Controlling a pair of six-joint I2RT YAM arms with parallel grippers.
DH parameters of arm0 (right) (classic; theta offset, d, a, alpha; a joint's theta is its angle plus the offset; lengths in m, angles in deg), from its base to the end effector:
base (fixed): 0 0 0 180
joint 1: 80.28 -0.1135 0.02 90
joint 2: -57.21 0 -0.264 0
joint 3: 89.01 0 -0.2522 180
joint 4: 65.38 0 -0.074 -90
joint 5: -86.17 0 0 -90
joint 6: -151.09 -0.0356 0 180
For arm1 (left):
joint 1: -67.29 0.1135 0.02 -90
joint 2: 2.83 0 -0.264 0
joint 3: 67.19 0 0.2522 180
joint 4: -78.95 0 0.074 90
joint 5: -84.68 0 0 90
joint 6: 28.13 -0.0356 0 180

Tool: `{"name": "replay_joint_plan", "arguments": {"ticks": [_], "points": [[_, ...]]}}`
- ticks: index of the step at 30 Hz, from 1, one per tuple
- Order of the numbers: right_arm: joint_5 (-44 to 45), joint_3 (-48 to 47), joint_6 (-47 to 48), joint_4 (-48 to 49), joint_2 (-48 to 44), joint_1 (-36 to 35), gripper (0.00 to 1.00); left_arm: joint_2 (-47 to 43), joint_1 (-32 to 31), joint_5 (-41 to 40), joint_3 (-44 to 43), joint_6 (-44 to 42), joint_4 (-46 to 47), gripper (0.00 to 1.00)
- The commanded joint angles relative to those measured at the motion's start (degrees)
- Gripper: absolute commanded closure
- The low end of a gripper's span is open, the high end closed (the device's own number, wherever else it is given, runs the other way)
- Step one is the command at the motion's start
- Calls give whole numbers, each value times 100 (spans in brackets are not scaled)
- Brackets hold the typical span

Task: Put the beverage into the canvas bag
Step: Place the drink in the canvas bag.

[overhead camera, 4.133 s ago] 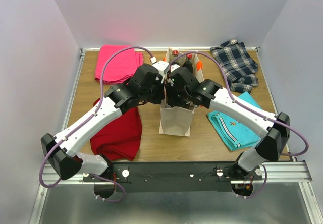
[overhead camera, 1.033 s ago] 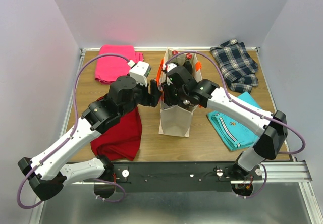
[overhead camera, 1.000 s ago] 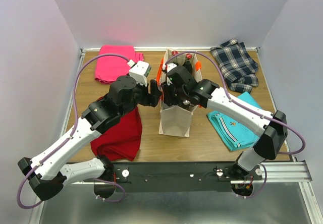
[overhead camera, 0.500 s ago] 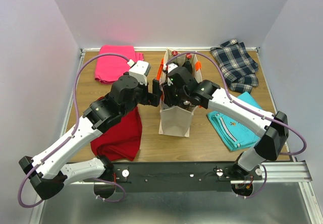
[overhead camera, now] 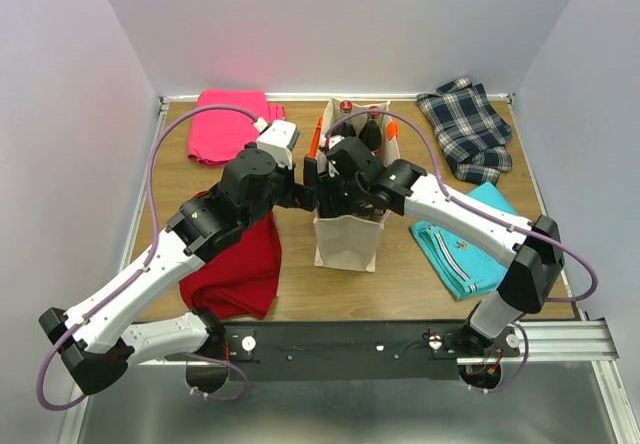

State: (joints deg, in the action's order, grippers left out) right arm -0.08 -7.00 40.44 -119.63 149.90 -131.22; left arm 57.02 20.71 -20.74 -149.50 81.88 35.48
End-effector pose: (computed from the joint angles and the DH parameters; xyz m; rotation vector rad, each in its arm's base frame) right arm 0.2258 0.2745 0.3179 -0.6191 2.4037 0.4776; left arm 0.1592 -0.1544 0.3993 0.2715 1.9394 -0.5149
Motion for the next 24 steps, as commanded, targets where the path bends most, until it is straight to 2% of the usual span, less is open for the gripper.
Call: {"name": "replay_joint_plan", "arguments": {"ticks": [1, 24], "points": [[-340, 64, -124, -433, 206, -83, 32, 17, -8, -181, -114, -32, -34, 1], [478, -612, -230, -152, -312, -83, 30, 105, 27, -181, -185, -103, 27, 1]]}}
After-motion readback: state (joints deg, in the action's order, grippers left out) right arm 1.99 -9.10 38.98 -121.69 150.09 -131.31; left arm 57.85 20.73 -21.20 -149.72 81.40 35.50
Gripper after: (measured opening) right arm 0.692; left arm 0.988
